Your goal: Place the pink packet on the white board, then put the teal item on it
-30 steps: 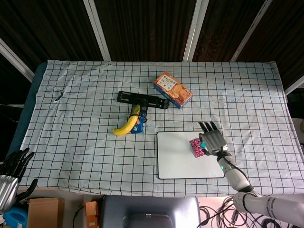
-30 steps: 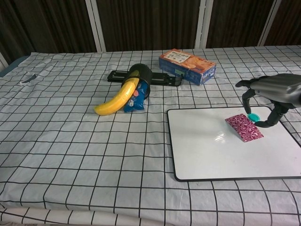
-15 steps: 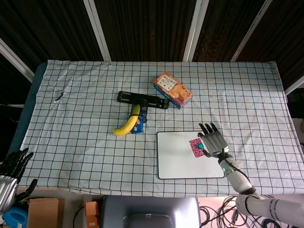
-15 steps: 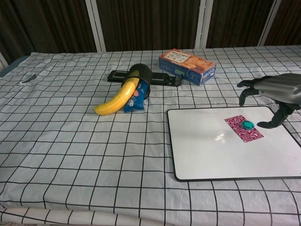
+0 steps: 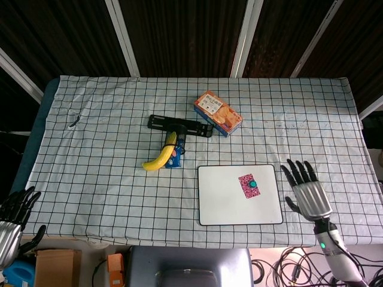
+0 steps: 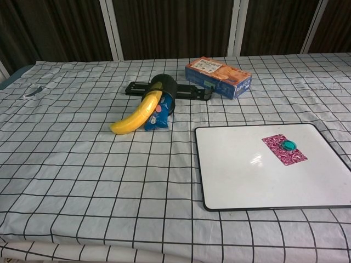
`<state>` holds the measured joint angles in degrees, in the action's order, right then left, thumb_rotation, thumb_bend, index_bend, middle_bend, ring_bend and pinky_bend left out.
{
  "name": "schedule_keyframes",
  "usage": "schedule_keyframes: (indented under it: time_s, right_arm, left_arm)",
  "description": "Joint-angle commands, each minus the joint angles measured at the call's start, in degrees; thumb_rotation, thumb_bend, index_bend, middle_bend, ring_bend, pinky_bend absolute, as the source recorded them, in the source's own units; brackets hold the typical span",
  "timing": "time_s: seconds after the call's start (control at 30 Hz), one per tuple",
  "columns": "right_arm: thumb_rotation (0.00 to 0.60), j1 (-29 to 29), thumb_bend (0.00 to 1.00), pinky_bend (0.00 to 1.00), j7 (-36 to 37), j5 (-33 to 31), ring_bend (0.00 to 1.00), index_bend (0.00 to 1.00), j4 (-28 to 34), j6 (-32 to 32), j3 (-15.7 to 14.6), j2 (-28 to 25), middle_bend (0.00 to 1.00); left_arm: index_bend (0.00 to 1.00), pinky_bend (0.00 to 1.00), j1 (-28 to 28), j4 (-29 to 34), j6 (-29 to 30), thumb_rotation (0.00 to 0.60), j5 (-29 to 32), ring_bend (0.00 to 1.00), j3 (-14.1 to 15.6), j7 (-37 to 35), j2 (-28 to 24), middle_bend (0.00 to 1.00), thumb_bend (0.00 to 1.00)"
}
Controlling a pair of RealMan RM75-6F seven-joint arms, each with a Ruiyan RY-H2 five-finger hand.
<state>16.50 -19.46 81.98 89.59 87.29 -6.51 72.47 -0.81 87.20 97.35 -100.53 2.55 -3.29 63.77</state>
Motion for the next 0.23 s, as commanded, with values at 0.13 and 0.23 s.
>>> schedule_keyframes:
  time_s: [0.13, 0.23]
  right_arm:
    - [0.600, -10.75, 0.25, 0.00, 13.39, 10.81, 0.00, 0.09, -5.38, 12.20, -5.06, -3.40, 0.00]
    - [0.600, -11.16, 0.25, 0.00, 12.75, 10.59, 0.00, 0.09, -5.99, 11.97, -4.52, -3.25, 0.00]
  left_arm:
    - [0.00, 0.08, -0.04, 0.33, -0.05, 0.600, -0.25, 0.00, -0.05, 0.68, 0.34, 0.00, 0.37]
    - [0.00, 0.08, -0.10, 0.38, -0.32, 0.600, -0.21, 0.00, -0.01, 1.02, 0.39, 0.00, 0.37]
